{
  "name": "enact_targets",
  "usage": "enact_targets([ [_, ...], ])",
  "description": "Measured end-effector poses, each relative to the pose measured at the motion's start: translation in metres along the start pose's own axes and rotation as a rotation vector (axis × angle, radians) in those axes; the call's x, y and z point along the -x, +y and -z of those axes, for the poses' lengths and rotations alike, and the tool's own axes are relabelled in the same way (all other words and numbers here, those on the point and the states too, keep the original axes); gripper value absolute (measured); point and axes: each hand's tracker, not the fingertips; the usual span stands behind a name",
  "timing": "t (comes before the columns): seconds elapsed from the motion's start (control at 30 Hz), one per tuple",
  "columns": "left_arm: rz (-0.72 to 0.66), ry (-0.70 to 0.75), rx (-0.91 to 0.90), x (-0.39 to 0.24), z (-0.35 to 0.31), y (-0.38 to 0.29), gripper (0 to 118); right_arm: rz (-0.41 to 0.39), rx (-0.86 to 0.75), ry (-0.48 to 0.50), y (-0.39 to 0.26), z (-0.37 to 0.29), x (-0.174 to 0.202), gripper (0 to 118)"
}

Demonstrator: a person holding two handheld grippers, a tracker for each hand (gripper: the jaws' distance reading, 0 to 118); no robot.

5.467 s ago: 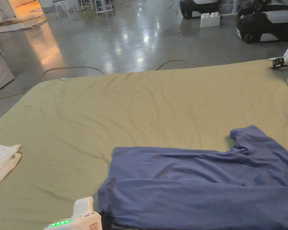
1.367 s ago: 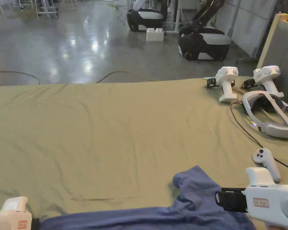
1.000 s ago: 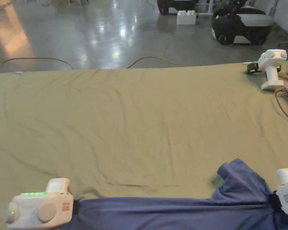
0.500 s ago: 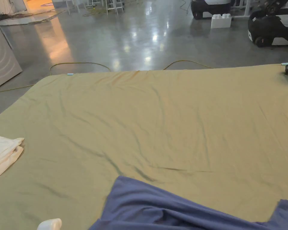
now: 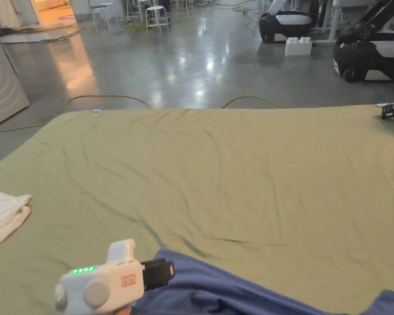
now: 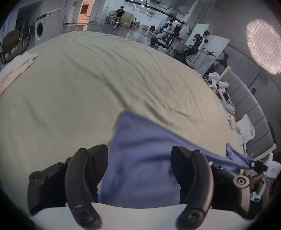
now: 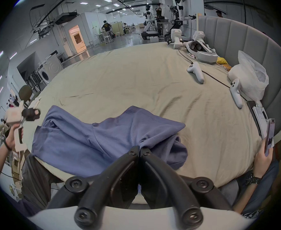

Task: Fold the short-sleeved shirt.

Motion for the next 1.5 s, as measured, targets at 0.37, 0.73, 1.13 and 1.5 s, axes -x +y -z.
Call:
enact_targets([
  [0.37, 0.217, 0.198, 0.191, -0.009, 0.072, 0.017, 56, 0.014, 0.007, -0.004, 0.001, 0.002, -0.008, 0],
  [0.73, 0.089, -0.01, -0.031, 0.005, -0.079, -0.058, 9, 0.009, -0.04, 0.003, 0.005, -0.005, -0.006, 0],
  [1.13, -0.026, -0.027, 0.065, 0.037, -0.138, -0.165, 9, -0.039, 0.099, -0.098, -0.033, 0.014, -0.022, 0],
  [1.5, 0.132, 0.114, -0.279, 0.009, -0.206, -0.13, 103, 0.107, -0.014, -0.059, -0.036, 0.002, -0.013, 75],
])
